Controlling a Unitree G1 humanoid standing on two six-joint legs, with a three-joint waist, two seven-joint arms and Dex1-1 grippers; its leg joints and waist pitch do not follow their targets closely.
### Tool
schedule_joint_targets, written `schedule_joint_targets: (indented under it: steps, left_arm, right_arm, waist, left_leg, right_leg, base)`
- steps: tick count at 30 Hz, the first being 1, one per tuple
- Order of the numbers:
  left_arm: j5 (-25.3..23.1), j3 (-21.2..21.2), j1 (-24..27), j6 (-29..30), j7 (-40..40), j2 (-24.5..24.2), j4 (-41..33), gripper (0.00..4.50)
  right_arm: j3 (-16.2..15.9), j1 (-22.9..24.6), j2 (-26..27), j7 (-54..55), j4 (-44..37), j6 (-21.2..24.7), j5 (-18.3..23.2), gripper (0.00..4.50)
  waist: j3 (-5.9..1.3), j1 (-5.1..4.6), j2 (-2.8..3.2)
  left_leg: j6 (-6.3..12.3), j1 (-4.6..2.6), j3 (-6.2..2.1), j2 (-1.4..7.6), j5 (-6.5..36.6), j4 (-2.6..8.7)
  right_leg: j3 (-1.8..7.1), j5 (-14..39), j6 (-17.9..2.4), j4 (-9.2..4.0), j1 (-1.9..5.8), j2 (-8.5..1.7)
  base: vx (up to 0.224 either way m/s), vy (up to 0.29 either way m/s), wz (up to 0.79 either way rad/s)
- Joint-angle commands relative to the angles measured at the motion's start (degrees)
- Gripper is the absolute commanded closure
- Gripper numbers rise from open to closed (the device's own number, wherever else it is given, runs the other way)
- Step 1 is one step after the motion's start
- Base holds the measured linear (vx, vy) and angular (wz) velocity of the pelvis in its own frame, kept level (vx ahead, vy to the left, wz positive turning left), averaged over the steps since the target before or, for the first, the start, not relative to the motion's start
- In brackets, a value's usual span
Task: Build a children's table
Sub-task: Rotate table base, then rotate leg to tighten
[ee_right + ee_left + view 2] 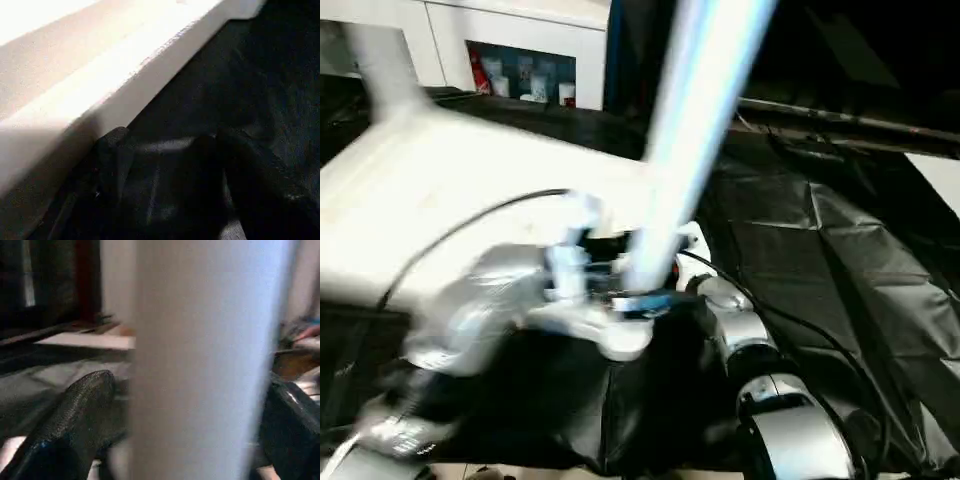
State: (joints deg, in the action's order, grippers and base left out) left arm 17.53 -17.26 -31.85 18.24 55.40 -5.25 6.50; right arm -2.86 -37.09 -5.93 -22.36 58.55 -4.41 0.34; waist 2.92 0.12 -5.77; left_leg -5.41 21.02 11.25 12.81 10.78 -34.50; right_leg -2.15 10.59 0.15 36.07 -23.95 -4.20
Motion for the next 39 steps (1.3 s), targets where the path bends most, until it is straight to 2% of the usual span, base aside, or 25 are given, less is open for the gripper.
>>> schedule_joint_targets:
  steps: [1,5,6,8,9,11,13,16,18,19,20,21,22,23,24,25,26,27,28,29,31,32,33,36,39]
  left_arm:
    - [-3.54,-0.33,-0.50,-3.61,-3.22,-0.27,2.63,0.06]
    - [-6.13,1.47,-0.03,-6.87,-6.01,-2.14,6.16,0.06]
    - [-6.43,2.04,0.13,-7.30,-6.37,-2.66,6.92,0.06]
    - [-6.95,2.32,0.06,-8.04,-6.53,-3.27,7.93,0.06]
    - [-6.64,1.83,0.17,-6.56,-3.60,-5.57,8.05,0.06]
    - [-6.22,1.46,0.11,-5.30,-1.82,-6.64,8.05,0.06]
    - [-5.66,0.97,0.82,-4.37,1.07,-8.57,7.45,0.06]
    - [-7.73,-2.61,3.27,-6.02,6.54,-13.97,6.33,0.06]
    - [-8.93,-3.62,3.79,-6.46,7.13,-15.28,6.65,0.06]
    - [-9.73,-4.14,3.89,-6.51,7.12,-15.84,7.05,0.22]
    - [-10.56,-4.66,3.84,-6.14,6.96,-16.27,7.68,0.22]
    - [-11.13,-5.07,3.77,-5.42,6.78,-16.57,8.24,0.32]
    - [-11.69,-5.35,3.68,-5.05,6.47,-16.63,8.79,0.40]
    - [-12.42,-5.58,3.57,-5.15,5.99,-16.58,9.35,0.42]
    - [-12.95,-5.76,3.36,-5.14,5.66,-16.45,9.93,0.52]
    - [-12.95,-5.76,3.36,-5.14,5.66,-16.45,9.93,0.64]
    - [-13.07,-6.06,2.54,-4.58,6.16,-16.45,10.75,0.74]
    - [-13.08,-6.13,2.40,-4.52,6.27,-16.48,10.88,0.78]
    - [-13.37,-6.60,1.39,-4.21,7.10,-16.86,11.87,0.78]
    - [-13.37,-6.60,1.39,-4.21,7.10,-16.86,11.87,0.80]
    - [-14.19,-6.96,0.50,-4.66,7.85,-17.28,13.06,1.13]
    - [-14.89,-6.94,-0.22,-5.63,8.53,-17.52,14.54,1.20]
    - [-15.10,-6.83,-0.90,-5.86,9.13,-17.70,15.75,1.21]
    - [-15.25,-6.74,-1.60,-6.10,10.17,-18.17,17.14,1.59]
    - [-15.14,-6.66,-1.85,-6.02,10.74,-18.42,17.68,1.65]
  right_arm:
    - [0.17,-1.29,-0.39,0.68,0.24,-0.91,0.04,1.51]
    - [1.72,-1.57,-2.07,0.91,0.56,-1.35,0.69,1.51]
    - [2.22,-1.57,-2.59,0.73,0.48,-1.39,0.97,1.51]
    - [2.67,-1.50,-3.14,0.01,0.21,-1.37,1.30,1.51]
    - [2.66,-0.72,-4.70,-3.35,-1.68,-1.07,1.73,1.51]
    - [2.52,-0.33,-5.43,-4.88,-2.56,-0.90,1.83,1.51]
    - [1.48,0.87,-7.27,-9.26,-5.14,-0.53,1.78,1.51]
    - [-2.29,4.96,-12.75,-19.98,-12.29,-0.96,0.91,1.51]
    - [-3.32,6.78,-15.12,-23.85,-15.45,-1.18,1.01,1.51]
    - [-3.73,7.70,-16.40,-25.90,-17.09,-1.16,1.21,1.51]
    - [-4.11,8.90,-17.99,-28.09,-19.42,-0.92,1.56,1.51]
    - [-4.53,10.23,-19.73,-30.57,-22.06,-0.55,2.07,1.51]
    - [-4.83,11.49,-21.41,-32.76,-24.73,0.18,2.56,1.51]
    - [-4.99,12.52,-22.84,-34.47,-26.99,1.16,2.89,1.51]
    - [-4.98,13.41,-24.02,-35.77,-28.96,2.07,3.25,1.51]
    - [-4.98,13.41,-24.02,-35.77,-28.96,2.07,3.25,1.51]
    - [-4.94,15.21,-25.91,-38.05,-32.87,3.50,4.39,1.51]
    - [-4.94,15.47,-26.17,-38.37,-33.46,3.75,4.59,1.51]
    - [-5.00,17.17,-27.74,-40.71,-37.30,5.56,6.18,1.51]
    - [-5.00,17.17,-27.74,-40.71,-37.30,5.56,6.18,1.51]
    - [-4.95,18.69,-28.87,-42.87,-40.88,7.56,7.79,1.51]
    - [-4.67,20.22,-29.45,-44.66,-44.34,10.10,10.02,1.51]
    - [-4.64,21.23,-29.78,-45.86,-46.47,11.72,11.62,1.51]
    - [-4.99,22.53,-30.50,-47.17,-48.73,13.56,12.63,1.51]
    - [-5.07,23.09,-30.80,-47.32,-49.74,14.50,12.74,1.51]
  waist:
    - [-3.99,0.64,0.83]
    - [-3.90,1.02,1.18]
    - [-3.85,1.07,1.01]
    - [-3.87,1.32,1.08]
    - [-3.84,1.46,0.76]
    - [-3.79,1.63,0.87]
    - [-3.76,1.81,0.87]
    - [-3.75,2.20,1.04]
    - [-3.81,2.41,1.24]
    - [-3.81,2.33,1.14]
    - [-3.71,2.56,1.28]
    - [-3.57,2.73,1.15]
    - [-3.56,2.76,1.03]
    - [-3.55,2.89,1.35]
    - [-3.48,2.94,1.07]
    - [-3.45,3.04,1.06]
    - [-3.41,2.98,1.33]
    - [-3.42,3.15,1.10]
    - [-3.34,3.03,1.32]
    - [-3.37,3.11,1.52]
    - [-3.48,3.07,1.32]
    - [-3.41,3.05,1.48]
    - [-3.51,3.13,1.91]
    - [-3.57,3.01,1.93]
    - [-3.58,3.11,2.05]
  left_leg:
    - [1.37,-0.30,-0.13,0.25,9.49,3.51]
    - [1.73,-0.58,-0.05,0.41,9.36,3.53]
    - [1.69,-0.65,0.02,0.37,9.81,3.56]
    - [1.51,-0.71,0.06,0.31,9.87,3.52]
    - [1.49,-0.67,0.04,0.31,10.60,3.59]
    - [1.56,-0.64,0.01,0.29,10.62,3.59]
    - [1.47,-0.68,0.06,0.29,10.43,3.54]
    - [2.00,-0.58,-0.06,0.49,9.77,3.65]
    - [2.26,-0.75,-0.02,0.57,9.44,3.67]
    - [2.40,-0.62,0.01,0.48,9.38,3.68]
    - [2.43,-0.82,0.05,0.52,9.98,3.71]
    - [2.46,-0.78,0.02,0.59,10.92,3.75]
    - [2.46,-0.72,0.01,0.58,11.18,3.75]
    - [2.34,-0.75,-0.08,0.58,11.57,3.80]
    - [2.33,-0.69,-0.09,0.53,12.16,3.80]
    - [2.24,-0.66,-0.12,0.50,12.32,3.81]
    - [1.99,-0.73,-0.16,0.50,13.02,3.86]
    - [1.95,-0.85,-0.16,0.58,13.51,3.79]
    - [1.97,-0.67,-0.27,0.49,13.68,3.92]
    - [1.98,-0.69,-0.32,0.46,13.81,3.97]
    - [2.11,-0.62,-0.37,0.49,13.78,3.89]
    - [2.41,-0.67,-0.38,0.47,13.85,3.92]
    - [2.54,-0.65,-0.49,0.50,13.55,3.94]
    - [2.46,-0.59,-0.52,0.50,13.48,3.92]
    - [2.17,-0.69,-0.44,0.53,13.62,3.88]
  right_leg:
    - [1.84,5.03,-12.44,-3.73,3.52,-2.52]
    - [1.76,4.83,-13.22,-3.65,3.19,-2.39]
    - [1.77,5.15,-13.14,-3.72,3.16,-2.26]
    - [1.79,5.24,-13.06,-3.68,3.17,-2.30]
    - [1.75,6.65,-12.53,-3.80,3.18,-2.32]
    - [1.77,7.64,-12.10,-3.80,3.13,-2.36]
    - [1.80,8.07,-12.09,-3.87,3.09,-2.38]
    - [1.78,6.68,-12.28,-3.72,3.16,-2.40]
    - [1.77,4.86,-12.87,-3.69,3.16,-2.25]
    - [1.77,4.44,-13.33,-3.62,3.21,-2.23]
    - [1.77,5.00,-13.24,-3.86,3.11,-2.19]
    - [1.82,6.04,-12.89,-3.97,3.19,-2.23]
    - [1.86,6.71,-12.69,-3.99,3.24,-2.29]
    - [1.87,7.45,-12.61,-4.05,3.25,-2.43]
    - [1.91,9.20,-12.06,-4.32,3.23,-2.40]
    - [1.88,10.08,-11.80,-4.42,3.23,-2.45]
    - [1.90,11.66,-11.62,-4.57,3.05,-2.47]
    - [1.92,12.50,-11.12,-4.74,3.00,-2.49]
    - [1.91,12.91,-10.97,-4.75,3.10,-2.45]
    - [1.89,13.20,-10.75,-4.86,3.18,-2.39]
    - [1.78,12.89,-11.00,-4.80,3.12,-2.42]
    - [1.81,12.90,-10.89,-4.98,3.08,-2.33]
    - [1.81,12.22,-11.00,-4.74,3.12,-2.41]
    - [1.69,11.06,-11.92,-4.69,3.07,-2.42]
    - [1.73,10.77,-12.50,-4.69,3.00,-2.48]
  base:
    - [0.000,0.000,0.00]
    - [0.000,0.000,0.00]
    - [0.000,0.000,0.00]
    - [0.000,0.000,0.00]
    - [0.000,0.000,0.00]
    - [0.000,0.000,0.00]
    - [0.000,0.000,0.00]
    - [0.000,0.000,0.00]
    - [0.000,0.000,0.00]
    - [0.000,0.000,0.00]
    - [0.000,0.000,0.00]
    - [0.000,0.000,0.00]
    - [0.000,0.000,0.00]
    - [0.000,0.000,0.00]
    - [0.000,0.000,0.00]
    - [0.000,0.000,0.00]
    - [0.000,0.000,0.00]
    - [0.000,0.000,0.00]
    - [0.000,0.000,0.00]
    - [0.000,0.000,0.00]
    - [0.000,0.000,0.00]
    - [0.000,0.000,0.00]
    - [0.000,0.000,0.00]
    - [0.000,0.000,0.00]
    - [0.000,0.000,0.00]
